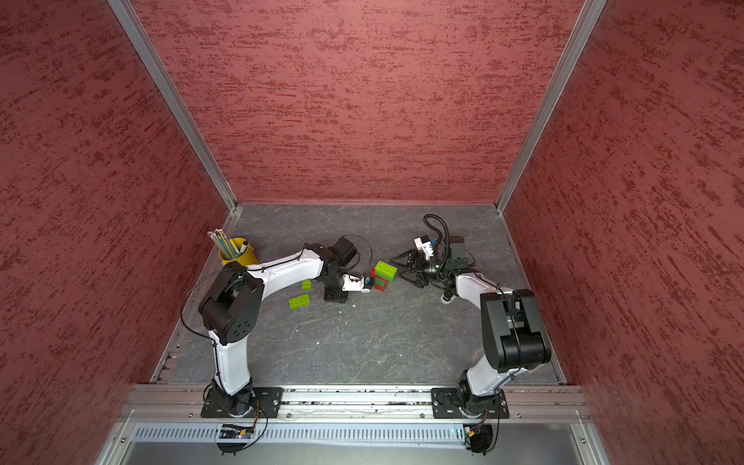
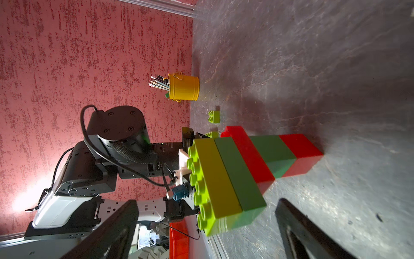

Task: Assemble a spoon with lego
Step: Pick up the lego brick from the center of the board, then adjust the lego brick at the center of the board.

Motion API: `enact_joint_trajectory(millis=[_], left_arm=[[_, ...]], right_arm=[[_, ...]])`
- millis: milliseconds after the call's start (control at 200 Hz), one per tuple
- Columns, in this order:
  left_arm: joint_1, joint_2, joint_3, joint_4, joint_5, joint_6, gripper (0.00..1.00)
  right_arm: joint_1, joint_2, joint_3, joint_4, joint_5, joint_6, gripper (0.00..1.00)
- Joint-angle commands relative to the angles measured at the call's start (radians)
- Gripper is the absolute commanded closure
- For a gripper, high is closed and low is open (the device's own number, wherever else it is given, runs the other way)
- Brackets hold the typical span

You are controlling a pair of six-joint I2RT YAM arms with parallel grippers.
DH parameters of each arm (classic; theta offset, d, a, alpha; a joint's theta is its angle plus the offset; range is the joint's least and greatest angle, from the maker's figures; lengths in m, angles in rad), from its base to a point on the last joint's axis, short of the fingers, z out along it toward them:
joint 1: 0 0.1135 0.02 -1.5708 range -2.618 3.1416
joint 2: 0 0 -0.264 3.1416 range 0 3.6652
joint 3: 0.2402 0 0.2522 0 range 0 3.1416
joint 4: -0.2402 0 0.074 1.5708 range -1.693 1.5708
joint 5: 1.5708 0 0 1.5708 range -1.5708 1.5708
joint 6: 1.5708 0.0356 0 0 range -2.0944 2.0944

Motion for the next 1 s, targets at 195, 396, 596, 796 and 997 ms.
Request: enact_joint_trajectory(millis=[195, 396, 596, 796, 997], left_arm=[[0.010, -0.101, 0.024, -0.044, 0.004, -0.047, 0.84], [0.019, -0.142, 0.022, -0.057, -0.007, -0.053, 0.83], [0.023, -0.152, 0.025, -0.060, -0.020, -0.052, 0.83], [0.024, -0.161, 0.013, -0.052, -0.024, -0.057, 0.83], [0.030, -0.164, 0.013, -0.054, -0.027, -0.059, 0.83]], right_arm=[[-0.002, -0.250, -0.121, -0.092, 0.099, 0.051, 0.01], [0.045, -0.349, -0.209, 0.031, 0.144, 0.202, 0.01], [0.138, -0.340, -0.267, 0.264, 0.198, 0.377, 0.01], [0.168, -0.300, -0.282, 0.423, 0.244, 0.479, 0.01], [0.167, -0.231, -0.258, 0.477, 0.244, 0.495, 0.01]])
